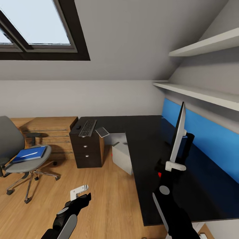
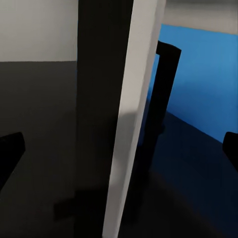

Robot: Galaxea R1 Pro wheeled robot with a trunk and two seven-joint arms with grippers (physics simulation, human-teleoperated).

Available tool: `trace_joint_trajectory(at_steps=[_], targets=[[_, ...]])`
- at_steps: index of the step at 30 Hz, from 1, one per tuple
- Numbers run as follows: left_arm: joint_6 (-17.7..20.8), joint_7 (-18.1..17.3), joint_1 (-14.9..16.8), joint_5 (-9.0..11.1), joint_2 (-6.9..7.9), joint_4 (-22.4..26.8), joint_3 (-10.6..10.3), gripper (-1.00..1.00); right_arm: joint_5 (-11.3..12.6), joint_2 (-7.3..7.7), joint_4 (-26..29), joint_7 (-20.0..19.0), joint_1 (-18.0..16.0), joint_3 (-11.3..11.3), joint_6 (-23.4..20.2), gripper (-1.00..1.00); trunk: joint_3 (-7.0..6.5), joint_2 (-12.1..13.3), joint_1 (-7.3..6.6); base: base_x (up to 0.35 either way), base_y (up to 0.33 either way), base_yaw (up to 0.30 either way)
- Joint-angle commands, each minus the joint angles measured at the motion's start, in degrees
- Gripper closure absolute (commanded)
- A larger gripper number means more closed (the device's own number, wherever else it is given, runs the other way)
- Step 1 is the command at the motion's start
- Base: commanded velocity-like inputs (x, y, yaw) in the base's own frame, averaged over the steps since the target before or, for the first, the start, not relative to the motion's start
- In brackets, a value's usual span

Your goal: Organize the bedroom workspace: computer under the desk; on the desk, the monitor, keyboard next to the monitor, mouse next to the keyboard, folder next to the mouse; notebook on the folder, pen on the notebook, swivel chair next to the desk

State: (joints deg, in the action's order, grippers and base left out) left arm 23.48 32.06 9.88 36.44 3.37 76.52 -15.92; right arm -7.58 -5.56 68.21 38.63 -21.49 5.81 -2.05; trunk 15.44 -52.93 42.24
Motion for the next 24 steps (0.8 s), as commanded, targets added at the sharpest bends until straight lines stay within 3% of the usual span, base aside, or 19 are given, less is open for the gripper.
trace_joint_trajectory(at_steps=[1, 10, 24], targets=[[0.1, 0.5, 0.1, 0.5, 0.06, 0.1, -0.2, -1.00, -0.3, 0.00, -0.1, 0.3, -0.1, 0.0, -0.2, -1.00, 0.08, -0.1, 0.01, 0.000, 0.000, 0.000], [0.1, 0.5, 0.1, 0.4, 0.05, 0.0, -0.2, -1.00, 2.1, 0.02, -1.4, 0.2, -0.8, -1.9, -0.2, -1.00, 0.08, -0.1, 0.01, 0.000, 0.000, 0.000], [0.1, 0.5, 0.1, 0.5, 0.05, 0.0, -0.3, -1.00, 2.5, 0.10, -5.0, 0.2, -3.4, -4.1, -0.2, -1.00, 0.08, -0.1, 0.01, 0.000, 0.000, 0.000]])
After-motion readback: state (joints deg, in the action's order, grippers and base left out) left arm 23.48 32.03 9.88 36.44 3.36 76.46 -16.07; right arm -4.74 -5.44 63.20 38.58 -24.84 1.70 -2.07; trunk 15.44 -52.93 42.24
